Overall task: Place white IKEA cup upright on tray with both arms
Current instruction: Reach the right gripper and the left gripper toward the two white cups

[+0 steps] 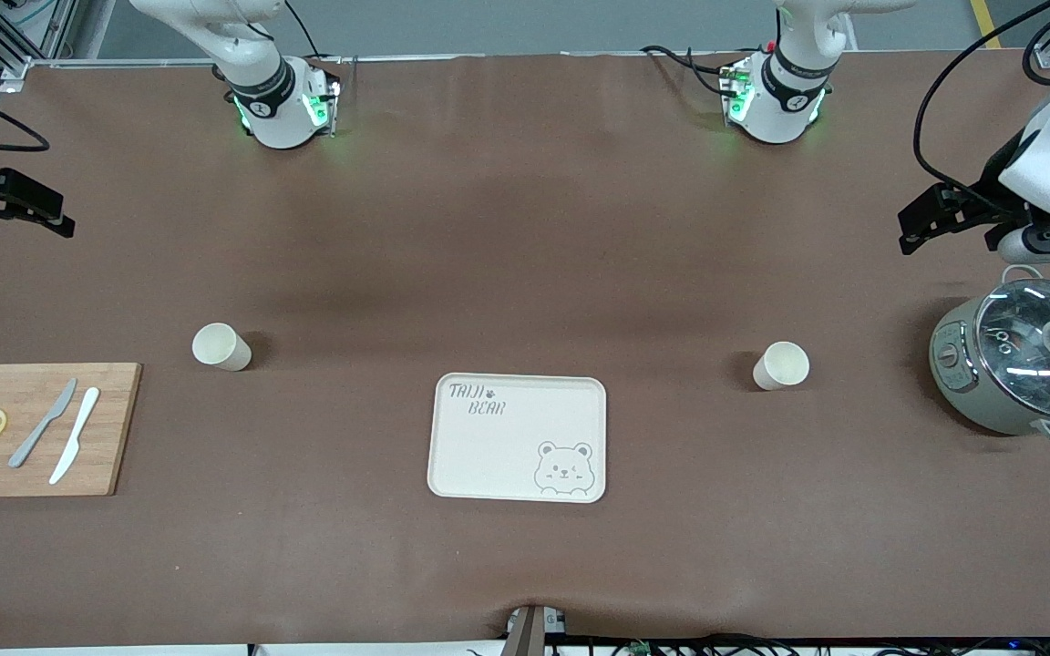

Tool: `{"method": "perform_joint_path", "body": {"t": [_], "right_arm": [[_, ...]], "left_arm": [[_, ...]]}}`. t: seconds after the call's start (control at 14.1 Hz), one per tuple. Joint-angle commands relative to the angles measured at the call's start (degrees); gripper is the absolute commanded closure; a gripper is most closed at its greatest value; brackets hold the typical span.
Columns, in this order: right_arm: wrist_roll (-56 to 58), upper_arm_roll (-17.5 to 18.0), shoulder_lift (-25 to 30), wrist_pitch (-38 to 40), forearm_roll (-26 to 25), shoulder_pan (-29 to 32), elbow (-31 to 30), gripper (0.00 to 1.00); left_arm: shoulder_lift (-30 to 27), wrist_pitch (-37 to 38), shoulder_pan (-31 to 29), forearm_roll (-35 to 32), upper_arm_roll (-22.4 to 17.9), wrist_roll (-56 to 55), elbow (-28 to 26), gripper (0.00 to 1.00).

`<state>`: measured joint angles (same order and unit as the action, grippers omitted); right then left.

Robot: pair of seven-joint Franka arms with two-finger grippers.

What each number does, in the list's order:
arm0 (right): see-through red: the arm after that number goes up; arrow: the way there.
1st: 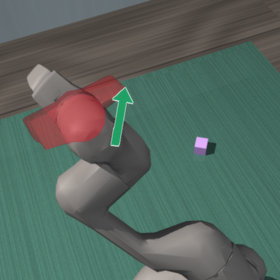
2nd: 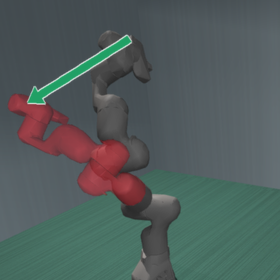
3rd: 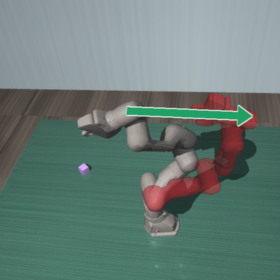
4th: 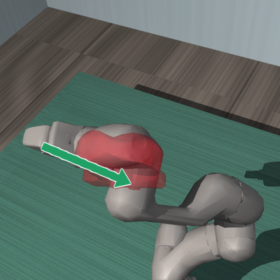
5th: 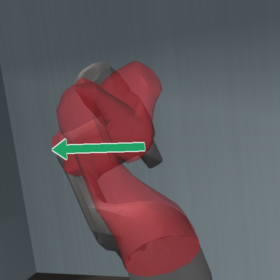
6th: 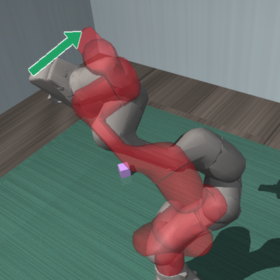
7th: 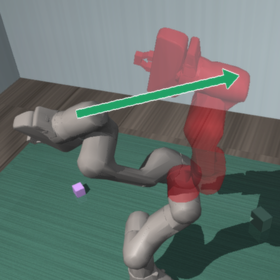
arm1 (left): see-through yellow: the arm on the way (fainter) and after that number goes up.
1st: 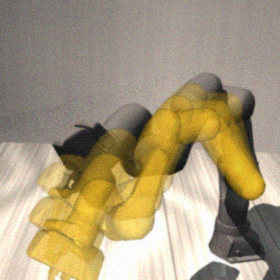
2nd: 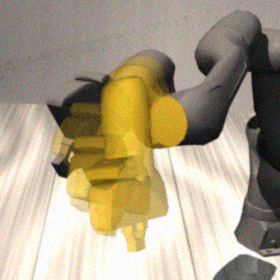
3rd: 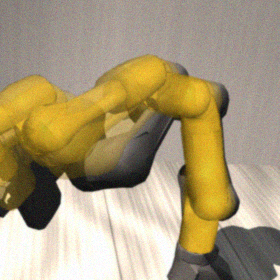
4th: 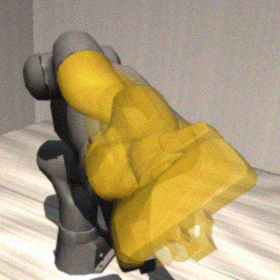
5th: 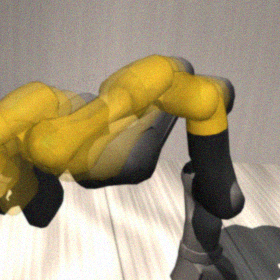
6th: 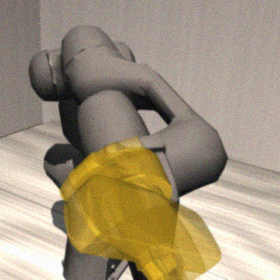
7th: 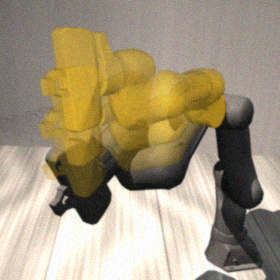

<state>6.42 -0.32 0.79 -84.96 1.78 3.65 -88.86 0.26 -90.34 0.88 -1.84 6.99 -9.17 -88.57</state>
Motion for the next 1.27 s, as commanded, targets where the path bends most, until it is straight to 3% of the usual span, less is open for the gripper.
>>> {"method": "perform_joint_path", "body": {"t": [0.0, 0.42, 0.99, 1.2], "right_arm": [[0.0, 0.4, 1.1, 0.3, 0.8, 0.2, -0.4, 0.0], [0.2, 0.3, 0.3, -0.2, 0.6, 0.7, 0.0, 0.0], [0.7, 0.1, -5.4, -2.0, 0.3, 1.8, 3.3, 0.0], [0.5, 0.1, -6.7, -4.3, -0.1, 2.2, 3.3, 0.0]], "left_arm": [[0.1, 1.0, -0.2, -0.4, 0.1, 0.3, 0.9, 0.0], [1.1, 0.9, -0.2, -1.0, 0.1, 0.7, 2.1, 0.0], [4.8, 2.2, -0.6, -1.1, 0.1, 0.2, 1.3, 0.0], [7.5, 2.7, -3.2, -0.1, 0.2, 1.2, 1.5, 0.0]]}}
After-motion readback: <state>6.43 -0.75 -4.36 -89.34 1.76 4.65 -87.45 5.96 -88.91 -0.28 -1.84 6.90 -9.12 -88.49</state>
